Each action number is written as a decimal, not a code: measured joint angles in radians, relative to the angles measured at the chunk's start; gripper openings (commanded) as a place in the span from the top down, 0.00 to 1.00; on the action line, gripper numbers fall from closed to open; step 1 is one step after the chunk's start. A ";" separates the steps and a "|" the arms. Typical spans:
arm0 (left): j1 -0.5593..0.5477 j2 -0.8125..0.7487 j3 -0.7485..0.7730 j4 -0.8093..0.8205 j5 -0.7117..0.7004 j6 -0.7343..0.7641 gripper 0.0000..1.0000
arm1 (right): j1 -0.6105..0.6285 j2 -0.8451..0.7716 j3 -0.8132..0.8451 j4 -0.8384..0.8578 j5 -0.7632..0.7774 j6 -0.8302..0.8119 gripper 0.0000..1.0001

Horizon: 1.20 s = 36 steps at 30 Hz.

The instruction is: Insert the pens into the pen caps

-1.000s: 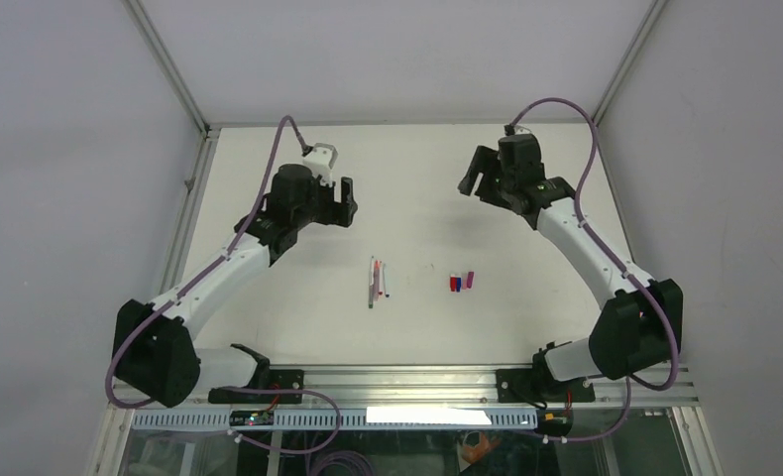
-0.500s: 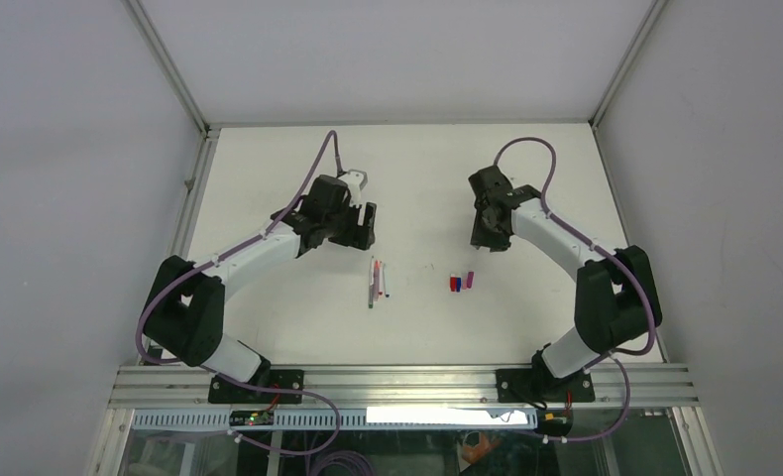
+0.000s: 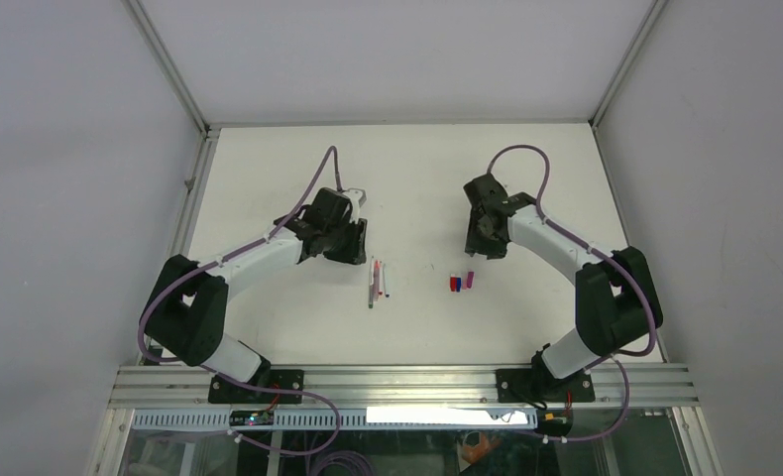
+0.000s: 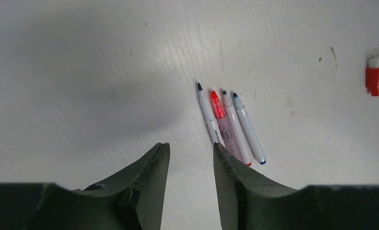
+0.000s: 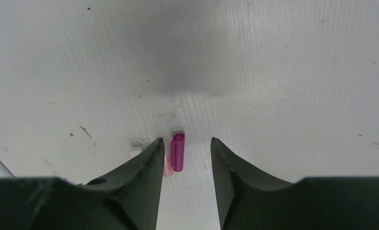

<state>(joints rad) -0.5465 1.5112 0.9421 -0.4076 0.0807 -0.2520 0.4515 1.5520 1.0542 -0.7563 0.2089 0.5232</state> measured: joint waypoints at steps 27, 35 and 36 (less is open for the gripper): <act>-0.096 0.108 0.027 -0.087 -0.002 -0.044 0.58 | 0.045 -0.046 0.023 0.039 0.016 -0.055 0.54; -0.108 0.151 0.060 -0.103 -0.007 -0.045 0.60 | 0.045 -0.051 0.013 0.048 0.027 -0.074 0.53; -0.109 0.161 0.062 -0.109 -0.010 -0.045 0.60 | 0.045 -0.054 0.011 0.048 0.028 -0.077 0.53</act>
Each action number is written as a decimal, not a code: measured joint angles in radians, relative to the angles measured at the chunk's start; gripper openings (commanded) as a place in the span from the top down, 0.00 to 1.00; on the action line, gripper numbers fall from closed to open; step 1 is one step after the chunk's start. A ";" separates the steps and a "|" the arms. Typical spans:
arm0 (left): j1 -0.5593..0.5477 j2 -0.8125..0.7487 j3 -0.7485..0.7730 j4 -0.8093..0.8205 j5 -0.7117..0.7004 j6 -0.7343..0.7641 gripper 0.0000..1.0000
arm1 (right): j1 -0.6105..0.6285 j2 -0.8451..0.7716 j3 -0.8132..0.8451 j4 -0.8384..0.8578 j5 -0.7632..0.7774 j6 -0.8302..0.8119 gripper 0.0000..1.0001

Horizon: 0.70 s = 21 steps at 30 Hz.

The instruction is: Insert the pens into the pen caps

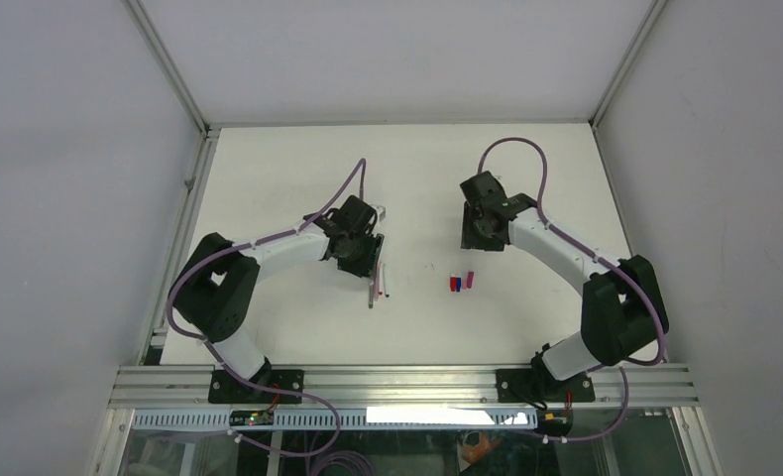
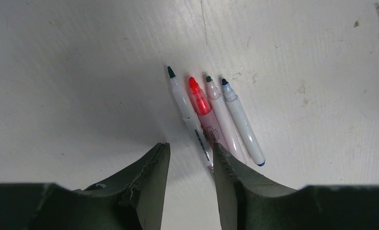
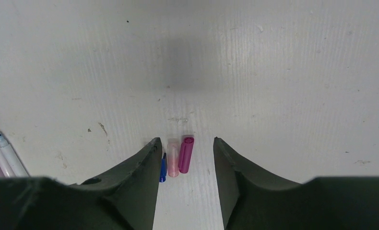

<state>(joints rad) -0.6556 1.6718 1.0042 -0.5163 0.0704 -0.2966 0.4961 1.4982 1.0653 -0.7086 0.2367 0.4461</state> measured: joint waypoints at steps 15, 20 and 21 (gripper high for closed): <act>-0.006 0.043 0.029 -0.039 -0.032 -0.005 0.68 | 0.000 -0.015 -0.017 0.009 0.012 -0.011 0.53; -0.006 0.060 0.045 -0.047 -0.046 -0.008 0.74 | 0.000 -0.015 -0.017 0.009 0.014 -0.012 0.53; -0.006 0.066 0.052 -0.051 -0.047 -0.008 0.74 | 0.000 -0.015 -0.017 0.008 0.014 -0.013 0.53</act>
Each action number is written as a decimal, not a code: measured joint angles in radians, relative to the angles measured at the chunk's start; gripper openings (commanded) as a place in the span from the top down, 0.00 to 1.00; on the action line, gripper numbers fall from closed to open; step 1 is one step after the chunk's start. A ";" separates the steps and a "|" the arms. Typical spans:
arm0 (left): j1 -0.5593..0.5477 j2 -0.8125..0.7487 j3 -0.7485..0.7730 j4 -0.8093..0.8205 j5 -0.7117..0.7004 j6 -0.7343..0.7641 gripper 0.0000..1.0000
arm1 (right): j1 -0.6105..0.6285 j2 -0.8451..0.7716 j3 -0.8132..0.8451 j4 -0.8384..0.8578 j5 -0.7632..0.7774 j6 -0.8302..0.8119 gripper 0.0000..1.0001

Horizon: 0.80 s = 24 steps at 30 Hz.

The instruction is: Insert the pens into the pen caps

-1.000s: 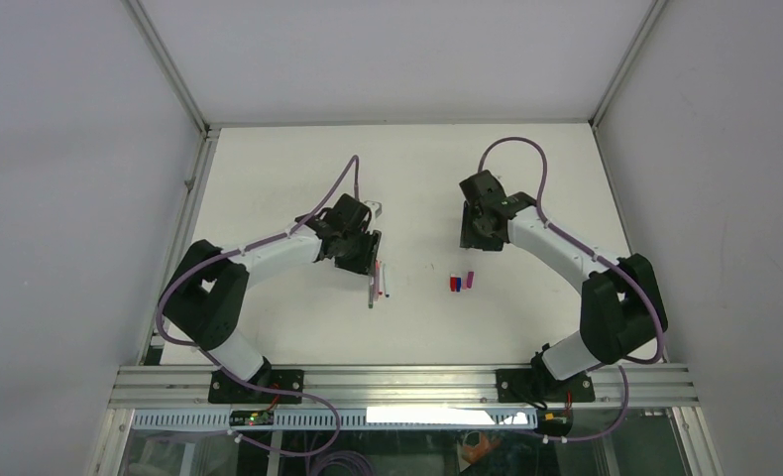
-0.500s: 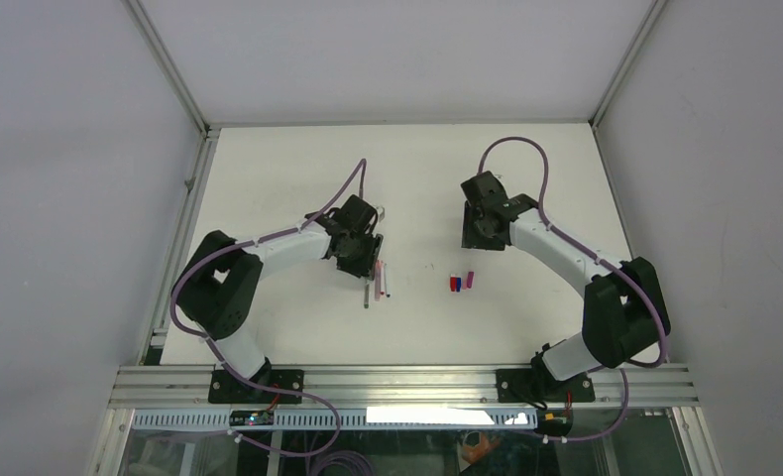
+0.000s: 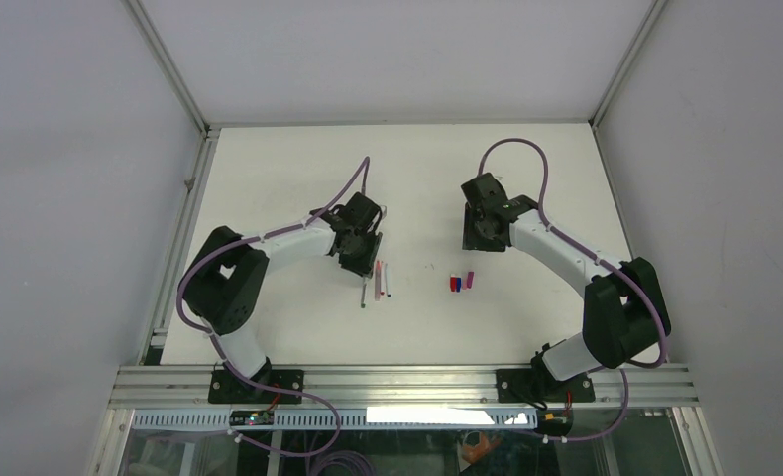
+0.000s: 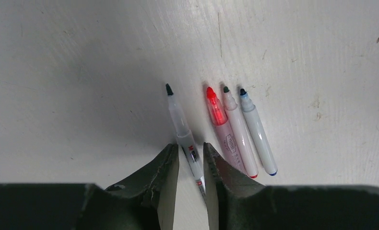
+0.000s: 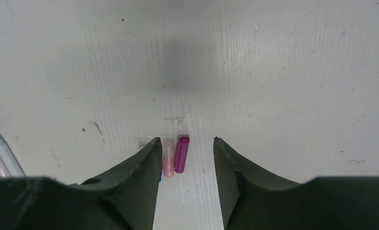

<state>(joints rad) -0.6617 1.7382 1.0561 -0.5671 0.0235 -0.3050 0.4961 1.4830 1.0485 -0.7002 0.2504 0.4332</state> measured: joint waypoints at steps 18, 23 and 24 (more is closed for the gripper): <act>-0.006 0.045 0.048 -0.027 -0.049 -0.050 1.00 | 0.000 -0.001 0.000 0.000 0.010 -0.018 0.53; -0.007 0.020 0.026 -0.006 -0.064 -0.045 1.00 | 0.000 -0.007 -0.003 0.027 -0.017 -0.028 0.47; -0.007 0.012 0.018 0.002 -0.071 -0.041 1.00 | -0.001 -0.017 -0.014 0.056 -0.049 -0.034 0.46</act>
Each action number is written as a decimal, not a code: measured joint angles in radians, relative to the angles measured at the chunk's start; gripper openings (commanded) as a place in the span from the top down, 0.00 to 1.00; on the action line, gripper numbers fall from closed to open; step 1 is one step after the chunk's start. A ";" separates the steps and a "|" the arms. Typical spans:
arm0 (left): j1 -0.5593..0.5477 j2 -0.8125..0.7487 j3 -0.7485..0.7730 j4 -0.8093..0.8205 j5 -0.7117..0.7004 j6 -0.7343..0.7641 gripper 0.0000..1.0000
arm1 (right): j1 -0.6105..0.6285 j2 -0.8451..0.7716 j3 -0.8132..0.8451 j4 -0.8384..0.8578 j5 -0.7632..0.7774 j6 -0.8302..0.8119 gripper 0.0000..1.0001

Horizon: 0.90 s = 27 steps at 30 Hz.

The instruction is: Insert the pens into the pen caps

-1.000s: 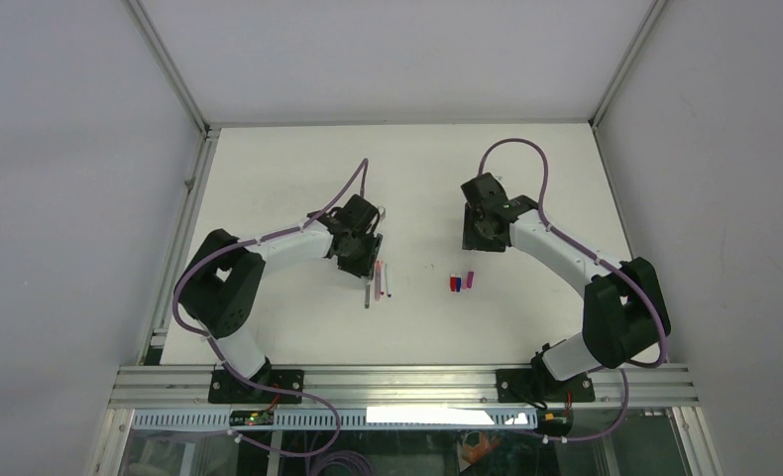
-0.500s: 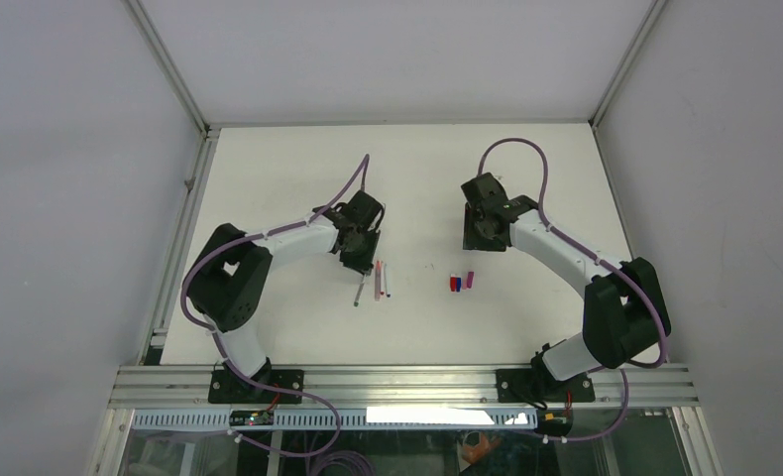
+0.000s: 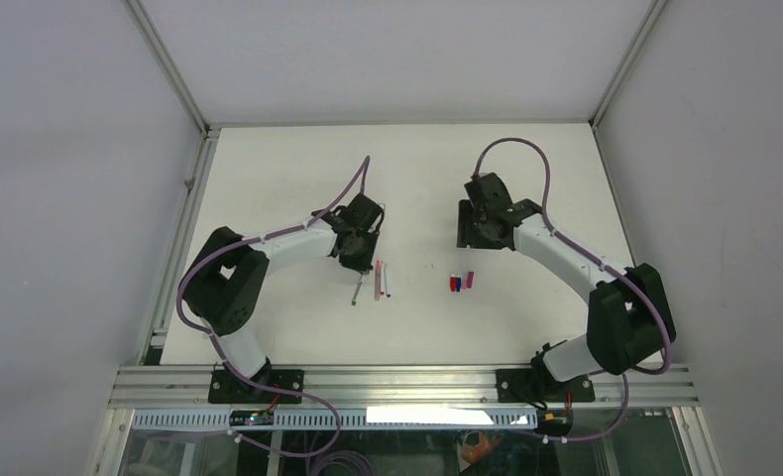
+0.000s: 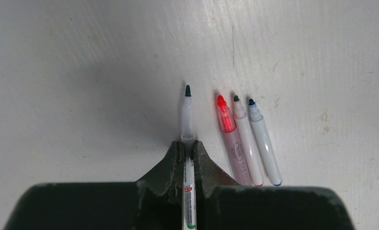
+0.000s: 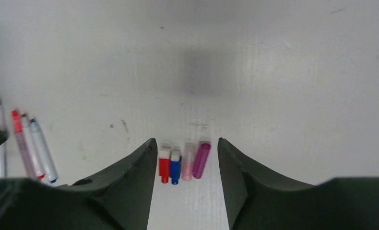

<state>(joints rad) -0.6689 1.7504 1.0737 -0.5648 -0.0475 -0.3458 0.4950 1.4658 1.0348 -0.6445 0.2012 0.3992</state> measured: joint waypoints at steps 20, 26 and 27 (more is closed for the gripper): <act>0.093 -0.266 0.065 0.214 0.083 0.089 1.00 | 0.023 -0.066 -0.165 0.757 -0.624 0.074 0.36; 0.093 -0.283 0.064 0.275 0.164 0.045 1.00 | 0.083 -0.010 -0.152 0.806 -0.633 0.079 0.43; 0.093 -0.284 0.063 0.284 0.179 0.039 1.00 | 0.092 -0.005 -0.147 0.812 -0.633 0.079 0.44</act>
<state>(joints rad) -0.5762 1.4666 1.1370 -0.2806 0.1318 -0.3069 0.5869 1.4609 0.8875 0.1673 -0.4320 0.4778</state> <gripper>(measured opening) 0.043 0.574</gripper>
